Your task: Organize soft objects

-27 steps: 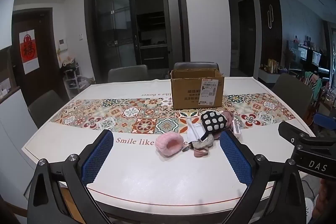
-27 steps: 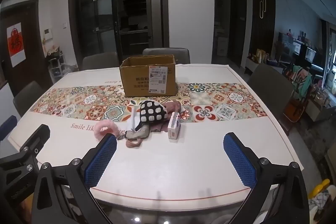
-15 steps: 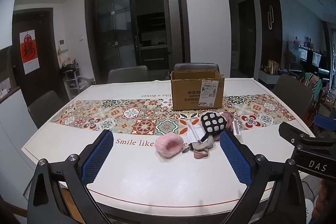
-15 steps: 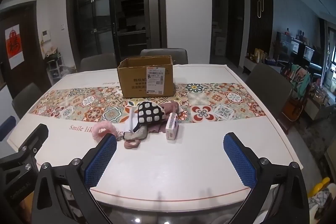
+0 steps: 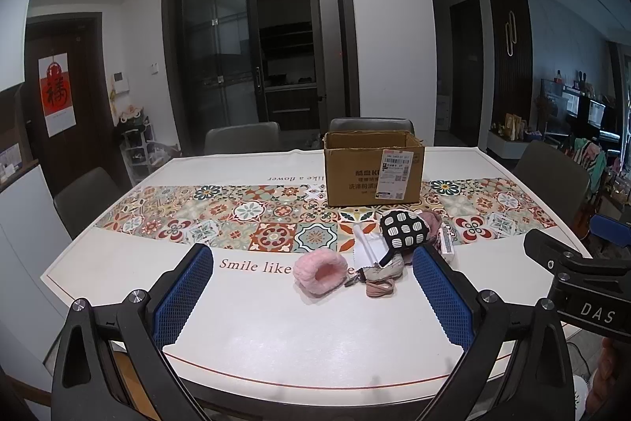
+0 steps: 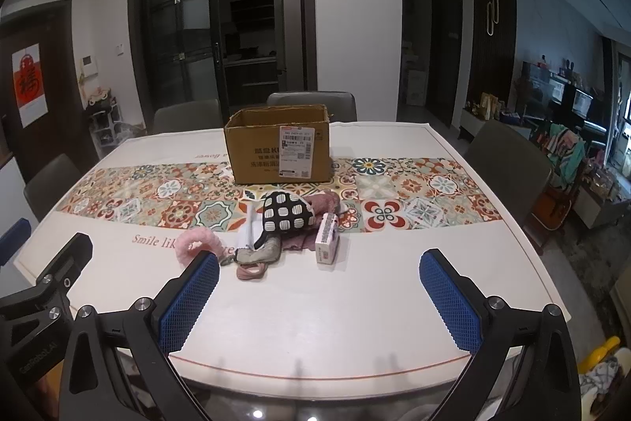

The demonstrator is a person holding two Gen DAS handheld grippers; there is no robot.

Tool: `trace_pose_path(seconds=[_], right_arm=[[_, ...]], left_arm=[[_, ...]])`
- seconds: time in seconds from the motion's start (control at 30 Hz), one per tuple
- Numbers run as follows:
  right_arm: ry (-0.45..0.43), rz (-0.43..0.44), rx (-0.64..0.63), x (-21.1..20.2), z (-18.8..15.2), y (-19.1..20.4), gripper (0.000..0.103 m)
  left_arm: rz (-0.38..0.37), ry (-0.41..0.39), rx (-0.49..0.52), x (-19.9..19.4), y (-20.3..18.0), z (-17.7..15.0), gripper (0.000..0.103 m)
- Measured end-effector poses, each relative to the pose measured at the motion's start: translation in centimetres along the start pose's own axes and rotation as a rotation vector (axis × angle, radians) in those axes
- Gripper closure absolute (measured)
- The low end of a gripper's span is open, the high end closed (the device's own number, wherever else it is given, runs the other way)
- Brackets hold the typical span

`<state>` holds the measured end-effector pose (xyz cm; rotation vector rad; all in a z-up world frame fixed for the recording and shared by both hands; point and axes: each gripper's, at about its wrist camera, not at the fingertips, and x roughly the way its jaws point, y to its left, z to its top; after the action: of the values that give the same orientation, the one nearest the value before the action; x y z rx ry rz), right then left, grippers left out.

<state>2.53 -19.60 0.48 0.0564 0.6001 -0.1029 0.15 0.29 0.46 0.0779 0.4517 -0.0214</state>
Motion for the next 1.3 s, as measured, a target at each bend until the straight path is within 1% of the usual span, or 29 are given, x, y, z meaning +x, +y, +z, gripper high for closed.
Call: trace_pose_path(seconds=[1.3], right_arm=[[0.001,-0.009,0.007,-0.16,0.02,-0.44,0.000]], left_arm=[[-0.010,-0.002,0.004,-0.01,-0.39,-0.09,0.000]])
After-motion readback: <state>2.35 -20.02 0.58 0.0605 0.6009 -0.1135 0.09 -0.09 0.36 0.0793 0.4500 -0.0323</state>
